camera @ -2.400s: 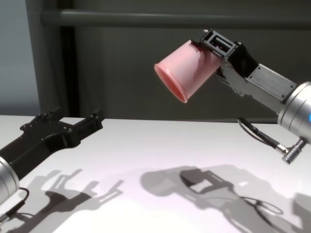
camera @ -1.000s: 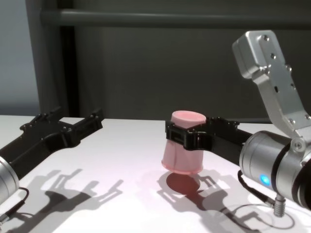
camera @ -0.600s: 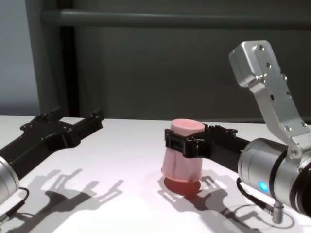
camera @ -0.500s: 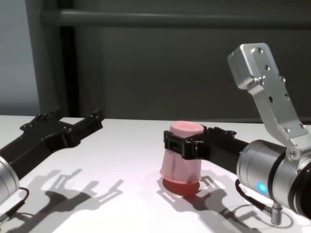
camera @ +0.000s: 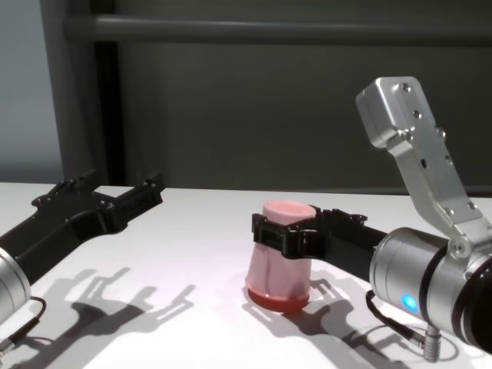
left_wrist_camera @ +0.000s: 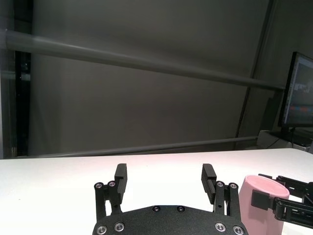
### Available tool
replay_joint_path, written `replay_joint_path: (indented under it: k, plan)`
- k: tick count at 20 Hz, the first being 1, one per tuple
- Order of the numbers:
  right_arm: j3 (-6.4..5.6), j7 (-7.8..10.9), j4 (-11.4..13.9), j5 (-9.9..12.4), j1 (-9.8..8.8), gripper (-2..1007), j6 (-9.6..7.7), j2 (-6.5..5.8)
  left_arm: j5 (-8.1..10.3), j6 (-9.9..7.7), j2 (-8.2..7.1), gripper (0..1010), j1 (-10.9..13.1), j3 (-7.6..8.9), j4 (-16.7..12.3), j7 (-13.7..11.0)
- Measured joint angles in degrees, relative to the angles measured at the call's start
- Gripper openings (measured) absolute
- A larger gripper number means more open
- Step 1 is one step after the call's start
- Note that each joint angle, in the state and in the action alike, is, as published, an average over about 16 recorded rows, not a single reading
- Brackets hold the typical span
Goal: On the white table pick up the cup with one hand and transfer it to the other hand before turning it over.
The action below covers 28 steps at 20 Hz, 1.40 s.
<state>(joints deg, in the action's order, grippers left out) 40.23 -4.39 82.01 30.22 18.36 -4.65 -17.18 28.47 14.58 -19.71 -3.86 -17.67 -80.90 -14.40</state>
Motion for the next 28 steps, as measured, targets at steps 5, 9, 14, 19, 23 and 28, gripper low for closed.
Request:
replay_joint_path:
  k: [5,9,14,19,23,28]
  plan:
    - [-1.20,1.07,-0.35,0.68,-0.26,901,-0.43,0.64,0.00,0.00,0.00,1003,0.00,0.00,0.00,0.00]
    - [-2.40,2.02,-0.04,1.48,-0.49,957,-0.56,1.12,0.00,0.00,0.00,1003,0.00,0.00,0.00,0.00]
    - [-3.84,3.06,1.36,2.14,-0.75,998,-0.42,1.43,0.00,0.00,0.00,1003,0.00,0.00,0.00,0.00]
    - [-5.15,3.39,3.56,1.99,-1.23,1002,-0.20,1.27,0.00,0.00,0.00,1003,0.00,0.00,0.00,0.00]
    - [-6.24,2.62,5.41,1.19,-1.95,1002,-0.20,0.67,0.00,0.00,0.00,1003,0.00,0.00,0.00,0.00]
    - [-8.16,1.18,7.41,0.06,-3.59,1002,-0.24,-0.59,0.00,0.00,0.00,1003,0.00,0.00,0.00,0.00]
